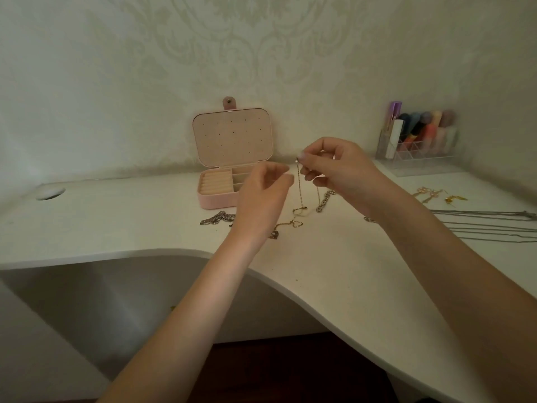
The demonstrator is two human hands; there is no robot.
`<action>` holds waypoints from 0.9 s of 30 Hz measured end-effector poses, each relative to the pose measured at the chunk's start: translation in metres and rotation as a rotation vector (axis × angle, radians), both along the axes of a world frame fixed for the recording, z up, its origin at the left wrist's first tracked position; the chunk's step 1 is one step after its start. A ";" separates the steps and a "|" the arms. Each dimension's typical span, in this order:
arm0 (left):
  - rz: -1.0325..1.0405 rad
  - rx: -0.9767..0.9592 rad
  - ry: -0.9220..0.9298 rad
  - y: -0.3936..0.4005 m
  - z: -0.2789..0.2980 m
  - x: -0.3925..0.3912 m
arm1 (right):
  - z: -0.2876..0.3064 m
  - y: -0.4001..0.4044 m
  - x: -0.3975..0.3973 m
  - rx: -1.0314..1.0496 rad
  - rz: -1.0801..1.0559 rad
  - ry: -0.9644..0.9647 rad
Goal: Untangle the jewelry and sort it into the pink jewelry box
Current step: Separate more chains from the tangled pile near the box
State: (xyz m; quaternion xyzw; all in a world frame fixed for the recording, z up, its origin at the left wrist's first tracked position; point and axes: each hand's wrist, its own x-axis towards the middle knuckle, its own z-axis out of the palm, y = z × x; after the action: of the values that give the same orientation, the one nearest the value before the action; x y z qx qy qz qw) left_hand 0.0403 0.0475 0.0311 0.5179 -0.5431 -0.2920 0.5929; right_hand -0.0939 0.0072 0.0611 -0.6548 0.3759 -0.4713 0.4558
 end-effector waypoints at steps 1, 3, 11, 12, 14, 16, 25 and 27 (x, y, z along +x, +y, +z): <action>-0.065 0.011 0.005 0.000 0.004 -0.001 | 0.000 0.001 0.000 -0.004 0.003 0.003; -0.135 0.042 -0.009 -0.002 0.007 -0.002 | 0.000 0.002 0.001 -0.004 0.004 -0.014; -0.448 0.197 0.271 -0.002 0.003 -0.013 | 0.018 0.007 -0.010 0.039 -0.019 -0.292; -0.488 0.200 0.293 -0.001 0.003 -0.016 | 0.021 0.008 -0.011 0.025 -0.033 -0.327; -0.518 0.181 0.305 0.000 0.002 -0.018 | 0.028 0.009 -0.016 -0.009 -0.071 -0.420; -0.509 0.143 0.267 0.000 0.002 -0.017 | 0.037 0.008 -0.027 -0.018 -0.115 -0.525; -0.554 0.189 0.086 0.011 0.003 -0.028 | 0.017 0.035 -0.123 0.050 -0.445 -0.389; -0.596 0.217 0.007 0.013 0.000 -0.039 | 0.011 0.048 -0.142 0.104 -0.494 -0.406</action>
State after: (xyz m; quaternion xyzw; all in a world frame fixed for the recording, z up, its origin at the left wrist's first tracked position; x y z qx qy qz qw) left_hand 0.0009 0.0603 0.0310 0.3954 -0.6345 -0.5108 0.4245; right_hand -0.2354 0.0549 0.0720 -0.4123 0.4483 -0.6690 0.4260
